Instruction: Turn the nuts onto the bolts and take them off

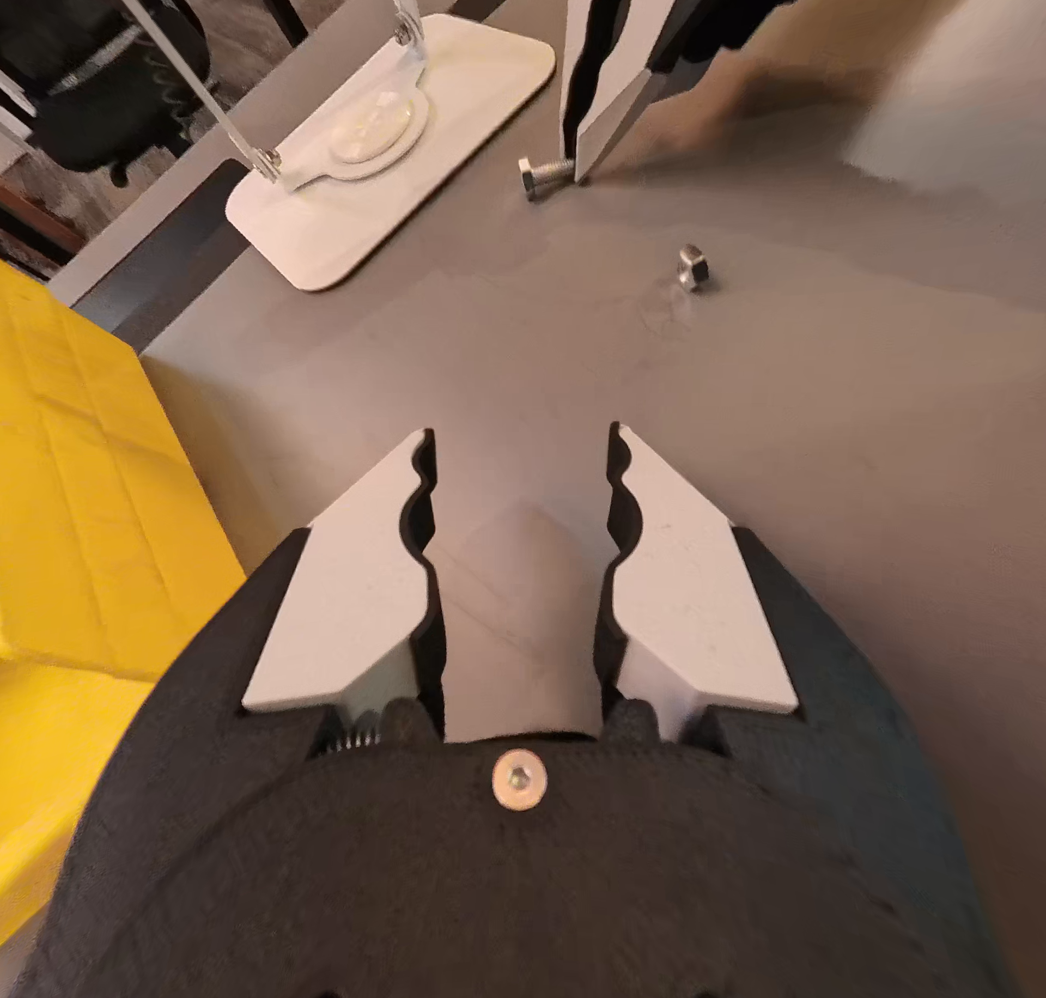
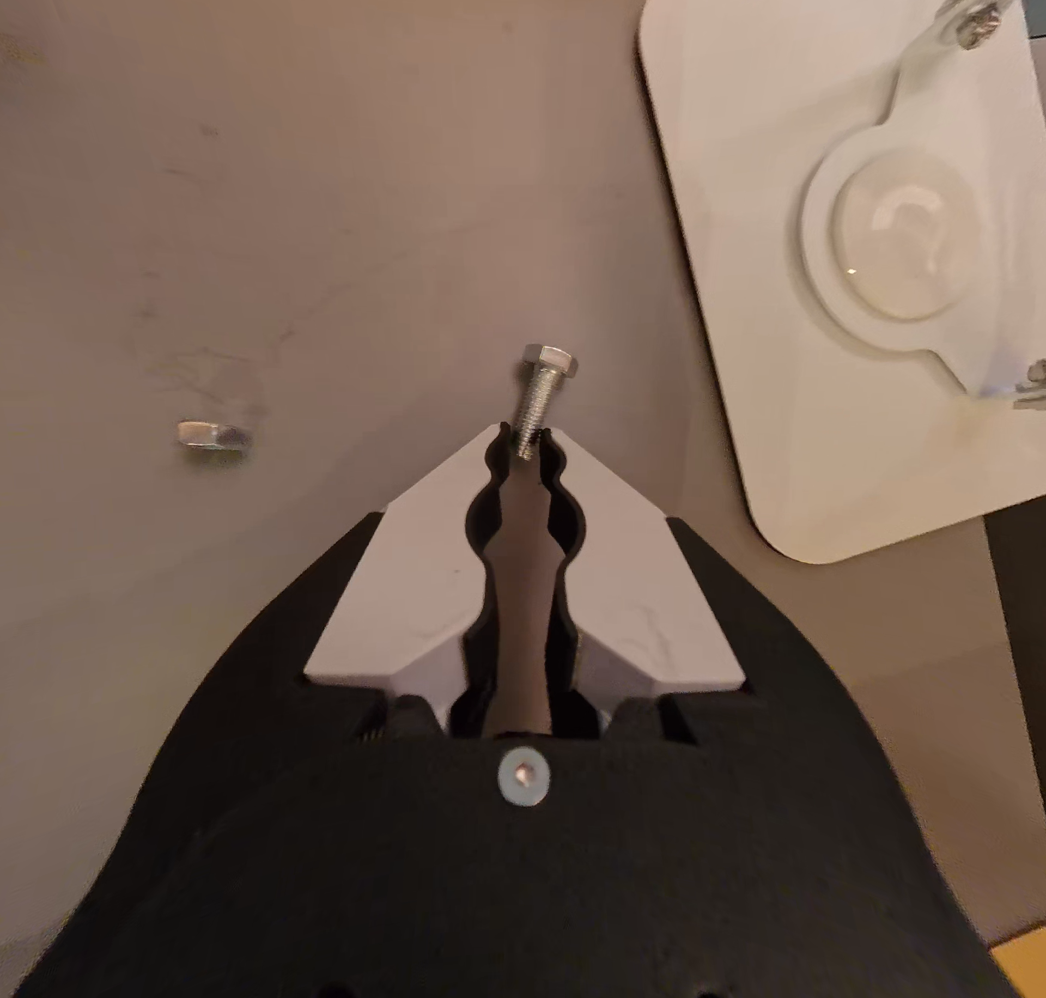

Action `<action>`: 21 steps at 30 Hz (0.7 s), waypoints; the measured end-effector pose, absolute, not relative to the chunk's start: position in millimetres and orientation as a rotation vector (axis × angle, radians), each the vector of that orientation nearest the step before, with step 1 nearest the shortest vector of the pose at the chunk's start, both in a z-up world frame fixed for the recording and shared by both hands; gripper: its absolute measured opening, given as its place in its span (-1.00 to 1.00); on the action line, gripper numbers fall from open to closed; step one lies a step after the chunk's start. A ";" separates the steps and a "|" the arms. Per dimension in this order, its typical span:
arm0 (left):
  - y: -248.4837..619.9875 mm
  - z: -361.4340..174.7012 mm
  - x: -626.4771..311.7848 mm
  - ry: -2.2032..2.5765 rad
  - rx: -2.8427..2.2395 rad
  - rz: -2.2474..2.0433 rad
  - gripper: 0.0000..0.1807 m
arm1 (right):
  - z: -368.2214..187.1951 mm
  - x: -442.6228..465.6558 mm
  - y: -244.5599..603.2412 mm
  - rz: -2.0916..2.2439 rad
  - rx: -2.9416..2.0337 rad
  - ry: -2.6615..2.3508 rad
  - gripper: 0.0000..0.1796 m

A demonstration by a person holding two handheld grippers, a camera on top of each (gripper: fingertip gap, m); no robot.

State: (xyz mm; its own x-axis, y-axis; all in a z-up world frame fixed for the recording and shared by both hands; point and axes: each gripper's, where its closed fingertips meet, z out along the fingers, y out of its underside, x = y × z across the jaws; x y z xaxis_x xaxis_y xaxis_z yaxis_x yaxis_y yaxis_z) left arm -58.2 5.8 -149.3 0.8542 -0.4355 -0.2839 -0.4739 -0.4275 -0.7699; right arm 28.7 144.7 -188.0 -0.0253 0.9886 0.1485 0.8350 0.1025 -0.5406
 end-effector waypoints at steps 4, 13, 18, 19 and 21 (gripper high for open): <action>4.8 -125.6 -56.7 0.695 -2.005 0.095 -0.32 | -180.1 25.8 122.5 0.404 -1.732 -1.985 -0.91; 50.2 -107.2 -22.0 0.974 -1.849 -0.001 -0.35 | -118.3 19.6 73.4 0.372 -1.503 -2.186 -0.92; 65.9 -109.0 -1.0 1.053 -1.773 -0.038 -0.33 | -107.8 20.6 65.2 0.411 -1.524 -2.283 -0.92; 67.4 -109.7 0.9 1.066 -1.764 -0.029 -0.35 | -106.8 20.5 62.1 0.431 -1.520 -2.306 -0.92; 68.8 -111.0 5.8 1.102 -1.761 -0.017 -0.40 | -103.2 20.1 59.5 0.445 -1.508 -2.338 -0.92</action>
State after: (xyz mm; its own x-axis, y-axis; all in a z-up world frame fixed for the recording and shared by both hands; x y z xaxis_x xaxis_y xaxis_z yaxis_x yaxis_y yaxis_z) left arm 5.8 68.8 -111.0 0.5822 -0.6749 -0.4533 -0.6605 -0.0676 -0.7478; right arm 20.1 59.5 -103.2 -0.3900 0.9154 0.0998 0.8147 0.3936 -0.4258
